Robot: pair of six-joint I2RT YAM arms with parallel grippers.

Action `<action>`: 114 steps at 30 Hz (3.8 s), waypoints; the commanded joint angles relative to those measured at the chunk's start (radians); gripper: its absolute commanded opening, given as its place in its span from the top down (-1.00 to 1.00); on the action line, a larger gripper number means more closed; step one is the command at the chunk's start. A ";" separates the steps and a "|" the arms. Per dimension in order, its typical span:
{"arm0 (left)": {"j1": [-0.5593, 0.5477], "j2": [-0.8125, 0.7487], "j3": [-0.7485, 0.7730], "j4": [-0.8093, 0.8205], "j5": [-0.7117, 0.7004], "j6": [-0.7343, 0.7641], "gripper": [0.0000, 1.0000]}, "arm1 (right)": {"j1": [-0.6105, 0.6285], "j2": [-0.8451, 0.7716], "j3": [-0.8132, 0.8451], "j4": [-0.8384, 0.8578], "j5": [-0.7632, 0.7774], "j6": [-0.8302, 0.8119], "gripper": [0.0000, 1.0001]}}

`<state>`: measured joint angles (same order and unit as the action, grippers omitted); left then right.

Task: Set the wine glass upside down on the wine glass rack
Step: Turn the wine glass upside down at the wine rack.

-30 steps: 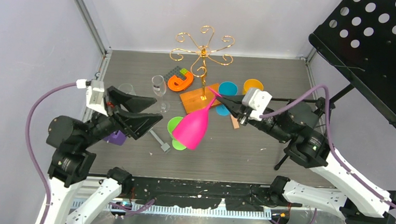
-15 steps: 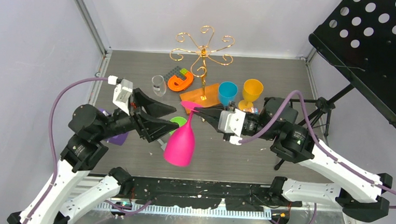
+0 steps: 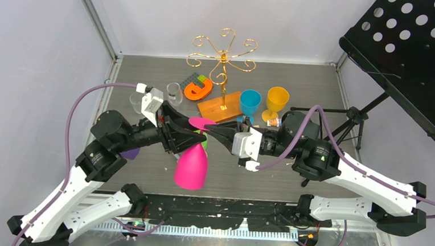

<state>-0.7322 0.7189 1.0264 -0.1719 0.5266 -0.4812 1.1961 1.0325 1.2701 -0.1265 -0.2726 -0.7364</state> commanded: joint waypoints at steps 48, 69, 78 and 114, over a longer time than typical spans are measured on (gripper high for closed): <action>-0.028 -0.083 -0.122 0.247 -0.478 0.264 1.00 | -0.177 0.024 0.205 -0.173 0.738 0.454 -0.33; -0.016 -0.229 -0.252 0.282 -0.518 0.368 1.00 | -0.559 0.805 1.105 -0.585 0.254 0.763 -0.26; -0.016 -0.253 -0.270 0.278 -0.562 0.352 1.00 | -0.570 0.875 1.091 -0.541 0.303 0.775 -0.12; -0.014 -0.127 -0.310 0.479 -0.601 0.470 1.00 | -0.572 0.933 0.989 -0.507 0.347 0.759 0.89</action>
<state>-0.7521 0.5259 0.7158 0.1432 -0.0441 -0.0868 0.6231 1.9919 2.2807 -0.6609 0.0872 0.0250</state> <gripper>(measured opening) 0.036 0.189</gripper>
